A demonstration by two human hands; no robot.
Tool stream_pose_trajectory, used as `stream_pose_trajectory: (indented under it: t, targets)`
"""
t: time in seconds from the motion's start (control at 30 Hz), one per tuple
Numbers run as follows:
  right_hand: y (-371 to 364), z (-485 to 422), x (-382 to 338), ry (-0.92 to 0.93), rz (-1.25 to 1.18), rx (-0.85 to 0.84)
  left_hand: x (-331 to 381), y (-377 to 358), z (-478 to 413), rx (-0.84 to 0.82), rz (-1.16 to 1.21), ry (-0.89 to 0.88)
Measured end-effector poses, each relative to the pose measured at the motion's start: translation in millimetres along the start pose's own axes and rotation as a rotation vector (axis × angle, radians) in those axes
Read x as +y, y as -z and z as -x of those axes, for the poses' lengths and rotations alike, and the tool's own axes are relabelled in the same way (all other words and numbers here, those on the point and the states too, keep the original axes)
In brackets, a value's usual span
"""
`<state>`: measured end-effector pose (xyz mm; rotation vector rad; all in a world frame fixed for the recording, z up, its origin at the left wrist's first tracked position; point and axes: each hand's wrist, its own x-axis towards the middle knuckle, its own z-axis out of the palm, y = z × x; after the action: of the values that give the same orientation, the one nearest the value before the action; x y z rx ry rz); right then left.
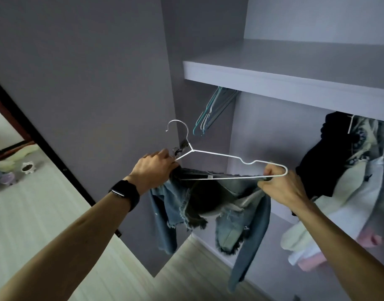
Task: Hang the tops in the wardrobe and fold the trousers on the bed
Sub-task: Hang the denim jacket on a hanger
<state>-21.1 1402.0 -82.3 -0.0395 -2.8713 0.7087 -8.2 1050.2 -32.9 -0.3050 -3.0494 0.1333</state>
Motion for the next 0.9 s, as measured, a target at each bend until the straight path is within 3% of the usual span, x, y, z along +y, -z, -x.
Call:
stream_pose_trajectory:
  t: [0.07,0.23,0.37,0.57,0.73,0.83,0.9]
  targets:
    - [14,-14,7,-0.025,-0.031,-0.050,0,-3,0,0.026,-0.012,0.014]
    - [19,-40,25,-0.046,-0.495,-0.221,12,-1,-5,0.133,-0.032,-0.030]
    - [26,-50,40,-0.063,-0.658,-0.290,13,9,-9,0.163,-0.118,-0.068]
    - [53,-73,27,-0.036,-0.386,-0.258,17,18,-5,0.182,-0.310,-0.105]
    - [61,-71,-14,0.056,-0.267,-0.106,38,22,-15,0.114,-0.446,0.173]
    - [56,-49,-50,-0.007,-0.346,0.015,51,18,-29,0.063,-0.482,0.226]
    - [42,-18,-80,-0.041,-0.472,-0.014,64,17,-36,0.037,-0.420,0.202]
